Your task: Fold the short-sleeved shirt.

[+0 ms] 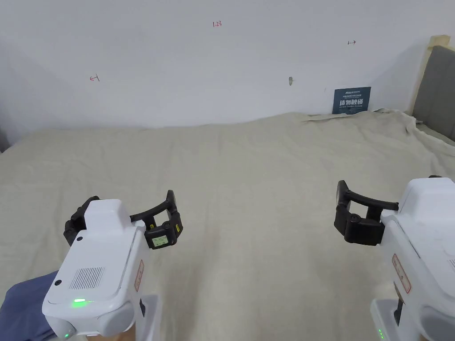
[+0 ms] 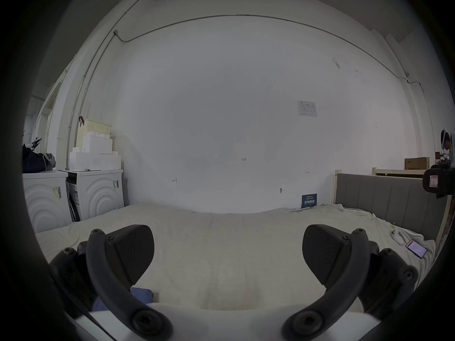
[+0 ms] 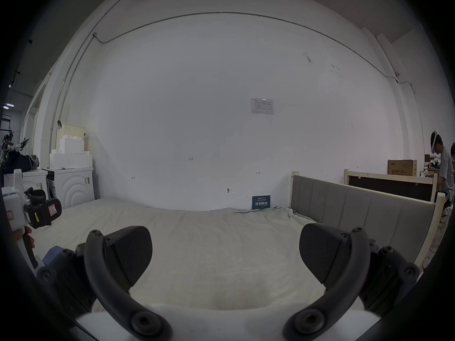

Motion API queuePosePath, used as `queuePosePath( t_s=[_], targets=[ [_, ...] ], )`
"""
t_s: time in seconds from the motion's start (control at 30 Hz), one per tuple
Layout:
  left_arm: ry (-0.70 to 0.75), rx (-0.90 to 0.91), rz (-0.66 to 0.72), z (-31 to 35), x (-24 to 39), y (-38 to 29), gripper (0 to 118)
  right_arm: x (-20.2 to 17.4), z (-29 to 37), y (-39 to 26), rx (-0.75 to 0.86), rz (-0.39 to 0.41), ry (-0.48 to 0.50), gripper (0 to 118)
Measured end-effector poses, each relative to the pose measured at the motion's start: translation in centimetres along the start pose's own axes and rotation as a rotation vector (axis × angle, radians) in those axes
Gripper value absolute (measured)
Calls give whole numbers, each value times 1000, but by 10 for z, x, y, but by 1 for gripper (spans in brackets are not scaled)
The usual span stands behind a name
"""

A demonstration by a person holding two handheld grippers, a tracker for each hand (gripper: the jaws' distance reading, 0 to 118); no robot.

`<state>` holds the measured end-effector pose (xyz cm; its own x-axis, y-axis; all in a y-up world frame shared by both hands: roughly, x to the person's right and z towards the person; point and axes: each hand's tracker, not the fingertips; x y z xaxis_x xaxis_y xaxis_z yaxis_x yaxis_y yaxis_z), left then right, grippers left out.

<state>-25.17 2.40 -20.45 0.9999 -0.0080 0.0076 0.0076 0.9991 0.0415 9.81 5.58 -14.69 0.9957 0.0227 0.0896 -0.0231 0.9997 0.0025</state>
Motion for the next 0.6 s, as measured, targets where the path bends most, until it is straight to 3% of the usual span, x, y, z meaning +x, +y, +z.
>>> queuePosePath(
  t_s=[0.6],
  targets=[
    [3,10,-25,1,4,4,118,-3,1,3,3,8,-1,118]
  ],
)
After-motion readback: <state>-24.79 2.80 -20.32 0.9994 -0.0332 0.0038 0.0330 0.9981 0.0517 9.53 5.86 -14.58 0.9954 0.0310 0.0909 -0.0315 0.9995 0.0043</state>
